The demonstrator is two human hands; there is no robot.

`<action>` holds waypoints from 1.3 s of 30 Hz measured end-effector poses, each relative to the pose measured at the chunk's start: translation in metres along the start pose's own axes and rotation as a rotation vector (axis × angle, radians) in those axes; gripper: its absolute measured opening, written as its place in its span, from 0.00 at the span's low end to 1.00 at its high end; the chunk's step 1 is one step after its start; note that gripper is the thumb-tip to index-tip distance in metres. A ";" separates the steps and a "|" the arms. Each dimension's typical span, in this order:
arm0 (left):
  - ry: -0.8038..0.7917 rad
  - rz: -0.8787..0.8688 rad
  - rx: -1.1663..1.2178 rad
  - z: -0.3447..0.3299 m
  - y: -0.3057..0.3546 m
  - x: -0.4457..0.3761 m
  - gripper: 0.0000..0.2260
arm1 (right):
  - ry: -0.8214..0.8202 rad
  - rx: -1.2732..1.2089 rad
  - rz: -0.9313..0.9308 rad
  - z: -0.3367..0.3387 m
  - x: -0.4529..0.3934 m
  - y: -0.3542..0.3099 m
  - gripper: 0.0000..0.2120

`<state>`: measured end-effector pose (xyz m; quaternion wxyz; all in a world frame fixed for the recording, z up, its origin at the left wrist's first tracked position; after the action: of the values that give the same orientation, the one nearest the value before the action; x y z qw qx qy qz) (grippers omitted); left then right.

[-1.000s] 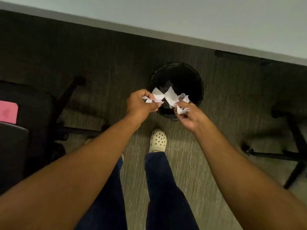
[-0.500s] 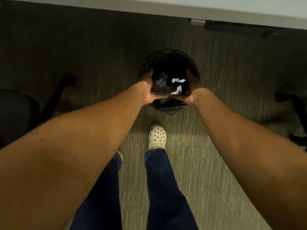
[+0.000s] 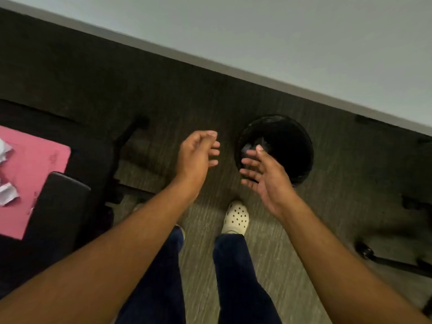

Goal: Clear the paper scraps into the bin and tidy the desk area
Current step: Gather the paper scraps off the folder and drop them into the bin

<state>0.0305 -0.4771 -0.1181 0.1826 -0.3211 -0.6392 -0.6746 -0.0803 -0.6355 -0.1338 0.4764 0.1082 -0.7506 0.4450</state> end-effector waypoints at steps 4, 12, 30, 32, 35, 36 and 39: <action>0.152 -0.368 0.020 0.084 0.073 0.042 0.05 | -0.149 0.208 0.103 -0.101 0.026 -0.023 0.21; 0.656 -0.340 0.120 0.300 0.082 0.083 0.06 | -0.452 0.661 0.281 -0.320 0.055 -0.032 0.12; 0.732 0.375 -0.474 0.428 -0.065 0.053 0.22 | -0.737 1.402 0.442 -0.535 0.026 0.105 0.09; 0.740 0.350 -0.462 0.425 -0.064 0.051 0.19 | -0.729 1.409 0.455 -0.542 0.023 0.110 0.09; 0.784 0.319 -0.380 0.426 -0.068 0.054 0.14 | -0.709 1.414 0.532 -0.549 0.020 0.115 0.08; 0.801 0.317 -0.343 0.428 -0.070 0.055 0.14 | -0.696 1.417 0.578 -0.552 0.019 0.115 0.08; 0.866 0.335 -0.212 0.442 -0.077 0.060 0.13 | -0.685 1.488 0.774 -0.570 0.020 0.119 0.18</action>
<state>0.0245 -0.0255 -0.1458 0.5046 -0.1259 -0.3712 -0.7692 0.1926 -0.1217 -0.0994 -0.1488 0.2545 -0.3535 0.8877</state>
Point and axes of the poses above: each hand's wrist, its own x-axis away from the middle knuckle, its own z-axis out of the back of the hand, y = z × x, the point moved 7 cm from there along -x, towards the middle knuckle, and after that the axes turned 1 degree about -y, right-handed, at the moved point
